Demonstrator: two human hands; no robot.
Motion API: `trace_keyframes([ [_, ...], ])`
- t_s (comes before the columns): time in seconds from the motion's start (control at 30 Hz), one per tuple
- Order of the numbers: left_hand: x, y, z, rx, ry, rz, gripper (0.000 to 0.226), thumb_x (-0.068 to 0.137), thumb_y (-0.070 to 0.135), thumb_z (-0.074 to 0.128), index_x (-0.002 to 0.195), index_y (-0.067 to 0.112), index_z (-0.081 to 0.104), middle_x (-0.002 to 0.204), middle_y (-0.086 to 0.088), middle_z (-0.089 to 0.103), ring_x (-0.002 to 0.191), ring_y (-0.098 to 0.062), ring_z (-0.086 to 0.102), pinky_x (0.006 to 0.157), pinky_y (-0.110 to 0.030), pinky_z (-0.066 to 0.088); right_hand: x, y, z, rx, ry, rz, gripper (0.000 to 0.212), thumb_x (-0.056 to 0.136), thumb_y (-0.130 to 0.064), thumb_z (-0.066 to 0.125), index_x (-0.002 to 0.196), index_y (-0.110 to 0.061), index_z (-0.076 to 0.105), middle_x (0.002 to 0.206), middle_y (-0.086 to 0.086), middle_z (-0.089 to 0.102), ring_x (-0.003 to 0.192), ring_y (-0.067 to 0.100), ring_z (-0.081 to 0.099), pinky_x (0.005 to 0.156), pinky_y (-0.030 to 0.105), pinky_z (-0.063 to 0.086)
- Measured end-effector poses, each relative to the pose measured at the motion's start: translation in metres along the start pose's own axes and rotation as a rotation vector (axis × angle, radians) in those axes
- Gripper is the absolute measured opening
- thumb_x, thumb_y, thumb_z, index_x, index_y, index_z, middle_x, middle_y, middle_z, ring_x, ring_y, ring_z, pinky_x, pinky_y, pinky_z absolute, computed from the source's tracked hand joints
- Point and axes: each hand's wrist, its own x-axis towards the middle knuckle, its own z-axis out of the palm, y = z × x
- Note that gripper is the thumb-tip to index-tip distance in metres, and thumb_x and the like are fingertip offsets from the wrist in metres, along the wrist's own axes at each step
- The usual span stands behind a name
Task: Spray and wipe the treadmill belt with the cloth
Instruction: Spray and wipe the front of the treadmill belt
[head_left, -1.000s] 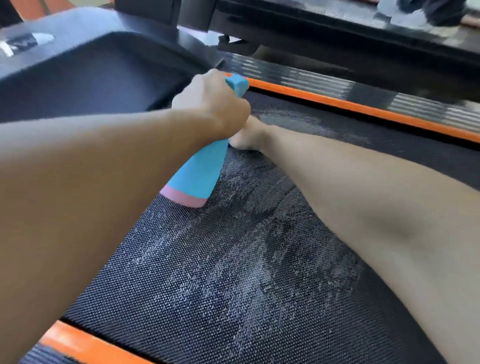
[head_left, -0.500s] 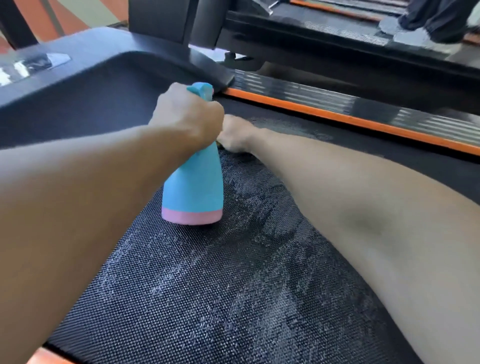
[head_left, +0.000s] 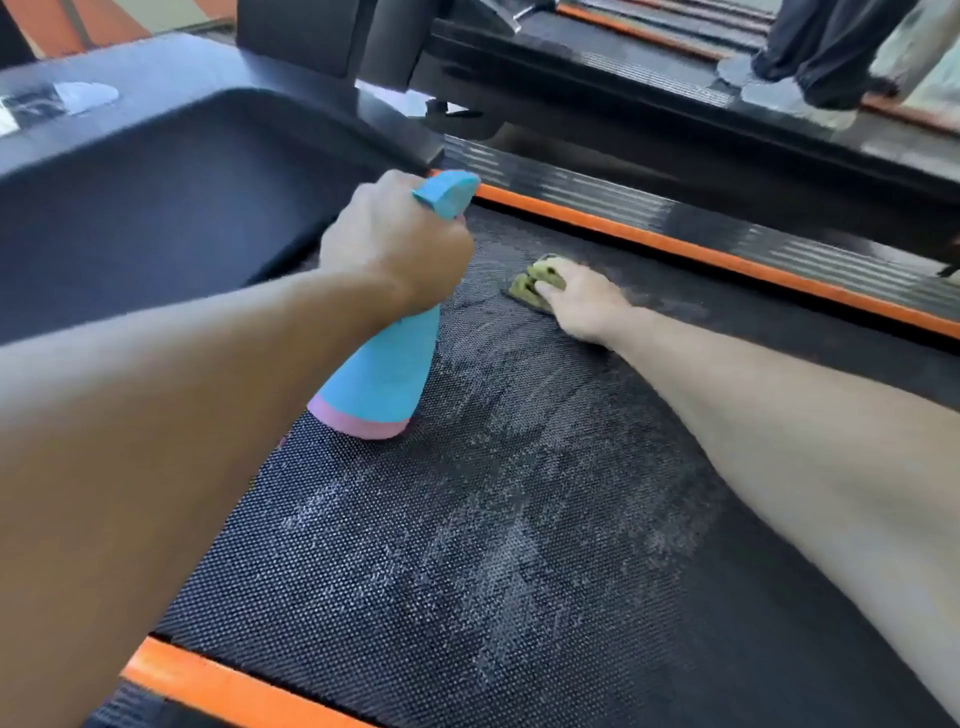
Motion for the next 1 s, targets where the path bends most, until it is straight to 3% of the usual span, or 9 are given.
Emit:
trace_keyframes([
  [0.07,-0.013,0.007,0.001,0.011,-0.033,0.031,0.024,0.094,0.044,0.059,0.097,0.023,0.07,0.094,-0.003,0.067,0.088,-0.034,0.062,0.077,-0.033,0.045,-0.06,0.004,0.004,0.026,-0.074,-0.171,0.038,0.102,-0.037,0.042,0.14,-0.035,0.043,0.158,-0.002,0.03,0.144,0.024,0.028,0.115,0.035,0.025],
  [0.17,-0.027,0.005,-0.006,0.012,-0.021,0.079,0.018,0.091,0.041,0.058,0.082,0.028,0.066,0.091,-0.002,0.071,0.09,-0.035,0.067,0.081,-0.034,0.052,-0.168,0.005,0.016,0.138,-0.206,-0.471,0.037,0.1,-0.029,0.05,0.137,-0.033,0.049,0.155,-0.011,0.034,0.146,0.004,0.014,0.121,0.032,0.012],
  [0.27,-0.042,-0.001,-0.016,-0.081,-0.023,0.111,0.031,0.082,0.042,0.053,0.106,0.04,0.074,0.094,0.002,0.078,0.09,-0.032,0.074,0.088,-0.043,0.061,-0.252,0.002,0.028,0.127,-0.323,-0.776,0.037,0.1,-0.025,0.052,0.137,-0.027,0.052,0.153,-0.011,0.038,0.147,0.004,0.014,0.121,0.028,0.01],
  [0.33,-0.053,-0.003,-0.023,-0.097,-0.019,0.143,0.037,0.077,0.042,0.05,0.106,0.039,0.073,0.088,0.0,0.077,0.088,-0.031,0.074,0.085,-0.045,0.061,-0.261,0.002,0.023,0.1,-0.36,-0.883,0.038,0.1,-0.026,0.049,0.138,-0.026,0.052,0.152,-0.01,0.039,0.147,0.005,0.016,0.121,0.031,0.013],
  [0.53,-0.076,-0.01,-0.046,-0.07,-0.003,0.19,0.023,0.079,0.032,0.049,0.09,0.026,0.067,0.085,0.004,0.075,0.083,-0.024,0.072,0.082,-0.041,0.06,-0.156,-0.033,0.032,0.147,-0.222,-0.393,0.037,0.1,-0.035,0.048,0.137,-0.04,0.045,0.16,0.0,0.022,0.15,0.022,0.011,0.117,0.048,0.021],
  [0.7,-0.078,-0.04,-0.071,0.059,0.152,0.18,0.015,0.089,0.034,0.057,0.09,0.027,0.07,0.082,-0.002,0.069,0.086,-0.036,0.066,0.076,-0.038,0.054,-0.219,-0.11,0.068,0.175,-0.303,-0.693,0.038,0.098,-0.026,0.053,0.136,-0.03,0.051,0.154,-0.003,0.037,0.147,0.015,0.019,0.119,0.038,0.02],
  [0.87,-0.078,-0.057,-0.092,-0.026,0.203,0.154,0.014,0.084,0.035,0.056,0.08,0.029,0.068,0.082,-0.001,0.072,0.084,-0.029,0.069,0.073,-0.033,0.053,-0.259,-0.076,0.052,0.128,-0.432,-1.017,0.041,0.091,-0.005,0.056,0.129,-0.02,0.059,0.149,-0.007,0.044,0.146,0.007,0.022,0.12,0.024,0.013],
  [0.93,-0.083,-0.054,-0.092,-0.051,0.143,0.176,0.023,0.078,0.04,0.051,0.081,0.028,0.07,0.087,-0.001,0.077,0.086,-0.026,0.072,0.079,-0.037,0.058,-0.244,-0.049,0.035,0.075,-0.45,-0.967,0.041,0.092,-0.007,0.057,0.129,-0.025,0.059,0.15,-0.01,0.043,0.145,0.003,0.022,0.12,0.026,0.014],
  [1.0,-0.088,-0.047,-0.087,-0.071,0.067,0.216,0.036,0.073,0.043,0.049,0.085,0.022,0.076,0.089,-0.001,0.079,0.086,-0.026,0.074,0.081,-0.042,0.06,-0.215,-0.026,0.019,0.099,-0.337,-0.722,0.035,0.097,-0.019,0.055,0.129,-0.034,0.057,0.153,-0.008,0.038,0.145,0.008,0.026,0.12,0.032,0.02],
])
